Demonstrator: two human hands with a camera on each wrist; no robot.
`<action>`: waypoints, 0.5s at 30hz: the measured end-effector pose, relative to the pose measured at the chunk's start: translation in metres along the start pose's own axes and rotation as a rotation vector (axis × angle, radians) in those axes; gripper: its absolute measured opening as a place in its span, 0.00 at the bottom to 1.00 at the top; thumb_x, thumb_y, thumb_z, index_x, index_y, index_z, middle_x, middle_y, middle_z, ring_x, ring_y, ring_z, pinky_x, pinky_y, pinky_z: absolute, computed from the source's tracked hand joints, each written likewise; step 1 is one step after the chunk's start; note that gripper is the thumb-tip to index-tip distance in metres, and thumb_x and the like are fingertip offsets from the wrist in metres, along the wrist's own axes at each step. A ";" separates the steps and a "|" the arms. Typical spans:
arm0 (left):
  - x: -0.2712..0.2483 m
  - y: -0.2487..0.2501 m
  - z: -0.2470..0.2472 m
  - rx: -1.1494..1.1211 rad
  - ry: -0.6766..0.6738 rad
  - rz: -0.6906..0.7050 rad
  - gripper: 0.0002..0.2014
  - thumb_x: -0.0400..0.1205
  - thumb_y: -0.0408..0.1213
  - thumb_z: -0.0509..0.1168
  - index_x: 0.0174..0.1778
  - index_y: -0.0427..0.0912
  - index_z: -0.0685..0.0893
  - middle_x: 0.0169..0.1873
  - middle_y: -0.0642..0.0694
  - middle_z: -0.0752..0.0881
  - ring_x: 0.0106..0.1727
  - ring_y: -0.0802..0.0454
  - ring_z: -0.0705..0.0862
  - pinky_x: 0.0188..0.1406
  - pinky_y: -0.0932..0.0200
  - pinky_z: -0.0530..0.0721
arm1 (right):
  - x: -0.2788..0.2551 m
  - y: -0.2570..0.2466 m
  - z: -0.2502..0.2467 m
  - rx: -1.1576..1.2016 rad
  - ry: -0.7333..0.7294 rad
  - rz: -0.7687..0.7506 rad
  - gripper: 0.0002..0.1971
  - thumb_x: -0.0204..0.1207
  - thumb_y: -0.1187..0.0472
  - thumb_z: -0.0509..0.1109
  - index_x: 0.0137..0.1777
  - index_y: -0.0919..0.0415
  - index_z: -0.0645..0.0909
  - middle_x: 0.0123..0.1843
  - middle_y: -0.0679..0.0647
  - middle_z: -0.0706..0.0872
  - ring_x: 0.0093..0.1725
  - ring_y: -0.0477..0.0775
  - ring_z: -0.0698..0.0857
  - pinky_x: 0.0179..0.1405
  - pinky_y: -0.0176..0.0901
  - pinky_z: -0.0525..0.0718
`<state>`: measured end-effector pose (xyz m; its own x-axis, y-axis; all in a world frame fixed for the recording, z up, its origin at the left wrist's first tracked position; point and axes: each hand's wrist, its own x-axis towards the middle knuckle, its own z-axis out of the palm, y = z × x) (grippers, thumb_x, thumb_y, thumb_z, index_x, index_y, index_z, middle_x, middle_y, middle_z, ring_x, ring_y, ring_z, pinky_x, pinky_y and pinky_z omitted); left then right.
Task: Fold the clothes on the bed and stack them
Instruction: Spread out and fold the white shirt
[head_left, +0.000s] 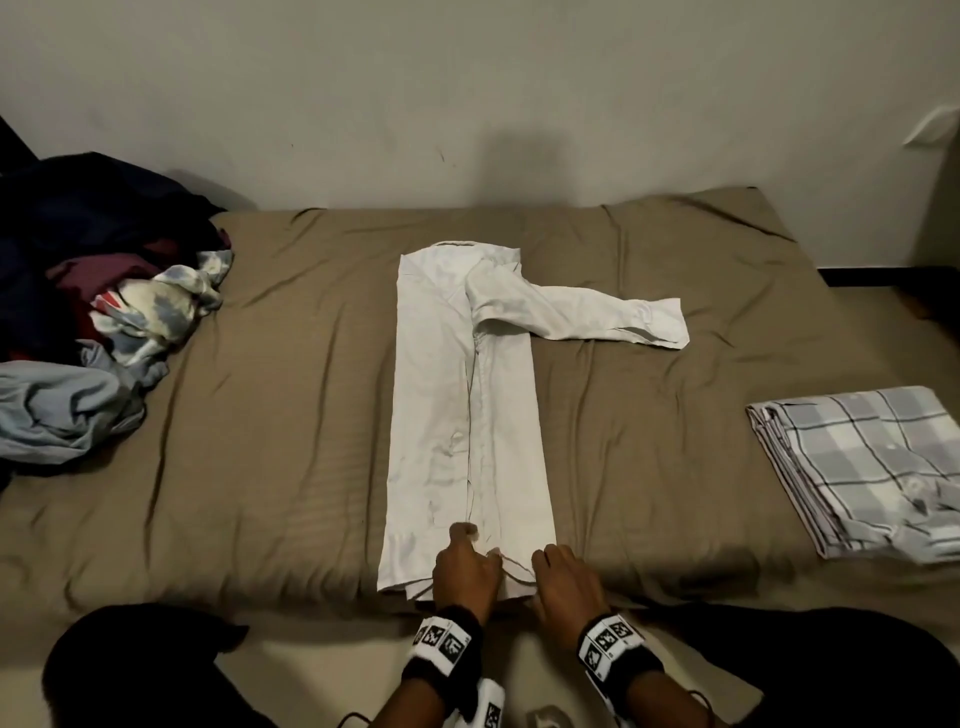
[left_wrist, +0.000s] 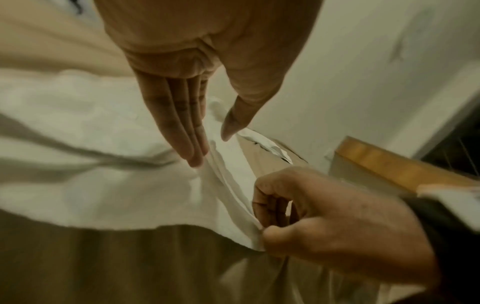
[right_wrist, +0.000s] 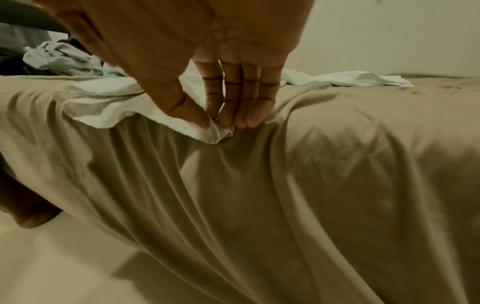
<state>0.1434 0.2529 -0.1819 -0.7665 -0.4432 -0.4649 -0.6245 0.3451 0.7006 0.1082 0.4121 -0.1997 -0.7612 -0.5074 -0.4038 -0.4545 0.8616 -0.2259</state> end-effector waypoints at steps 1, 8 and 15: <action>-0.004 0.001 -0.004 0.158 0.017 0.089 0.20 0.81 0.42 0.71 0.68 0.48 0.75 0.51 0.45 0.91 0.53 0.41 0.90 0.50 0.53 0.84 | -0.001 0.002 0.003 -0.009 0.001 -0.015 0.30 0.33 0.49 0.87 0.37 0.52 0.79 0.35 0.49 0.81 0.33 0.53 0.84 0.22 0.42 0.79; 0.007 0.021 -0.015 0.757 -0.243 0.443 0.23 0.66 0.35 0.80 0.58 0.48 0.87 0.53 0.45 0.86 0.55 0.42 0.87 0.37 0.53 0.87 | 0.004 0.003 0.012 0.051 0.052 -0.002 0.37 0.41 0.47 0.86 0.50 0.51 0.72 0.39 0.46 0.82 0.35 0.51 0.84 0.25 0.40 0.80; 0.021 0.052 -0.019 1.145 -0.342 0.407 0.11 0.82 0.36 0.65 0.58 0.40 0.86 0.56 0.39 0.88 0.62 0.36 0.84 0.56 0.48 0.80 | 0.013 0.018 -0.009 0.368 -0.187 0.037 0.15 0.70 0.37 0.70 0.44 0.46 0.78 0.47 0.49 0.84 0.50 0.56 0.86 0.44 0.46 0.77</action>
<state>0.0977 0.2460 -0.1448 -0.8263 0.0404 -0.5617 0.0242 0.9991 0.0362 0.0859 0.4204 -0.2016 -0.6612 -0.4945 -0.5641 -0.2070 0.8430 -0.4964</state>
